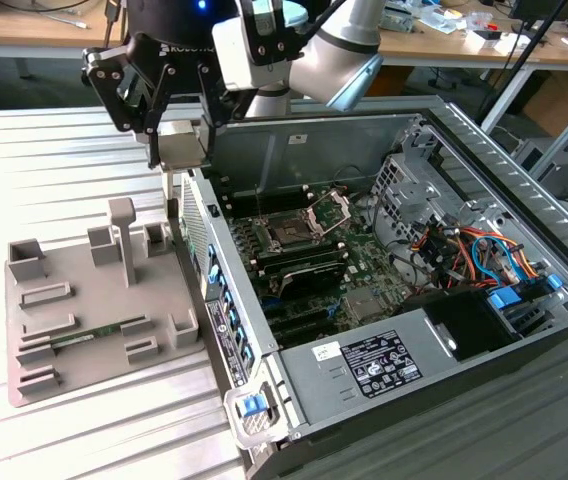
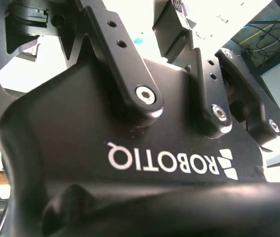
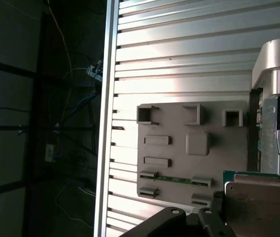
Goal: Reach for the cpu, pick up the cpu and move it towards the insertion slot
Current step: 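Pick up the cpu and move it towards the insertion slot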
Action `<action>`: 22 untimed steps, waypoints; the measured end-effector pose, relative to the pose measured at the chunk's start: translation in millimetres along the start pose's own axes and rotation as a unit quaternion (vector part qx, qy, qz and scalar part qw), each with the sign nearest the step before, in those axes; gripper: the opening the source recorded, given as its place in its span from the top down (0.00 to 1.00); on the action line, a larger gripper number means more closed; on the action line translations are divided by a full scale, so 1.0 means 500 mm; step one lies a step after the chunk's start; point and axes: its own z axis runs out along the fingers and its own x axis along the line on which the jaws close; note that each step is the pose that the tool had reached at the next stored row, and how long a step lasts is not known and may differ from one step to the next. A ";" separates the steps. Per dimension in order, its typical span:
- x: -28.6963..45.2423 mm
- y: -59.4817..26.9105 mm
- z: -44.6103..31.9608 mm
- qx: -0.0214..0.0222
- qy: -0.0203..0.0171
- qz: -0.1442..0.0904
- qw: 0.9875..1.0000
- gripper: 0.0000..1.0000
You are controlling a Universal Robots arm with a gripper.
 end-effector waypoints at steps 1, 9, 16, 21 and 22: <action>-0.001 0.000 0.000 0.000 0.000 0.000 1.000 0.45; -0.034 -0.003 0.000 0.000 0.000 0.000 1.000 0.45; -0.041 -0.003 0.000 0.000 0.000 0.000 1.000 0.45; -0.045 -0.004 0.000 0.000 0.000 0.000 1.000 0.45; -0.046 -0.004 0.000 0.000 0.000 0.000 1.000 0.45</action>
